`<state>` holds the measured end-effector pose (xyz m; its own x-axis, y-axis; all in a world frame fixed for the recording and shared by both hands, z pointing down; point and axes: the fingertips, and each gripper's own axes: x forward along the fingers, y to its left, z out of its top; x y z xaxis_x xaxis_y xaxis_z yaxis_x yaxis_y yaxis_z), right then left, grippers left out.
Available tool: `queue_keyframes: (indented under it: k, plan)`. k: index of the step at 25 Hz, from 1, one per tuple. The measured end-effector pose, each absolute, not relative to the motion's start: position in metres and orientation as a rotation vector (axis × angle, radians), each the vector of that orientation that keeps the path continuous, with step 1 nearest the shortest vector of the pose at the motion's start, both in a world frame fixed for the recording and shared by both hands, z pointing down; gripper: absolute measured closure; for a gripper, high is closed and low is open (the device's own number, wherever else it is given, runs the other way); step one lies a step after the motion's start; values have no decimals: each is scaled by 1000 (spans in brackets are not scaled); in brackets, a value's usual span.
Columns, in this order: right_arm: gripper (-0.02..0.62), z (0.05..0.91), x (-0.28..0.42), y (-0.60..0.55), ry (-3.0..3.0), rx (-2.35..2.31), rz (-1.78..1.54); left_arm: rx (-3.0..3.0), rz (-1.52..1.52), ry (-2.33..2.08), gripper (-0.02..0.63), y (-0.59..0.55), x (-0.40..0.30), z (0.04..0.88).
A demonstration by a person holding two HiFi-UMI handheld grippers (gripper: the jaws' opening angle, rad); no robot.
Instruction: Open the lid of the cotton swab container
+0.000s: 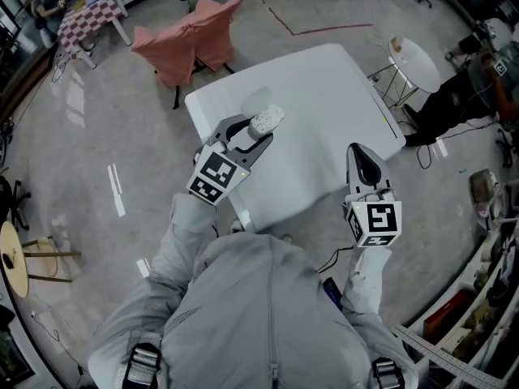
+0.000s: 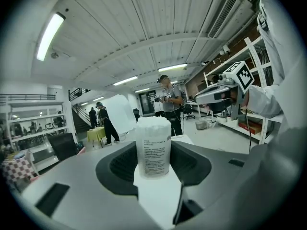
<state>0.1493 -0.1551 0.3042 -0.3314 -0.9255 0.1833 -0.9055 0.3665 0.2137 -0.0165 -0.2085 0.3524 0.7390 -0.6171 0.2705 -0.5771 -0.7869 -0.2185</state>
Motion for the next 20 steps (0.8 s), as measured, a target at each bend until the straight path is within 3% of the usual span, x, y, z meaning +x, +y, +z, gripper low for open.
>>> queue_keyframes:
  k: [20]
  plan:
    - [560,289,135,-147,-2358,1566,-150,-2771,-468,965,400,-200,-18,323]
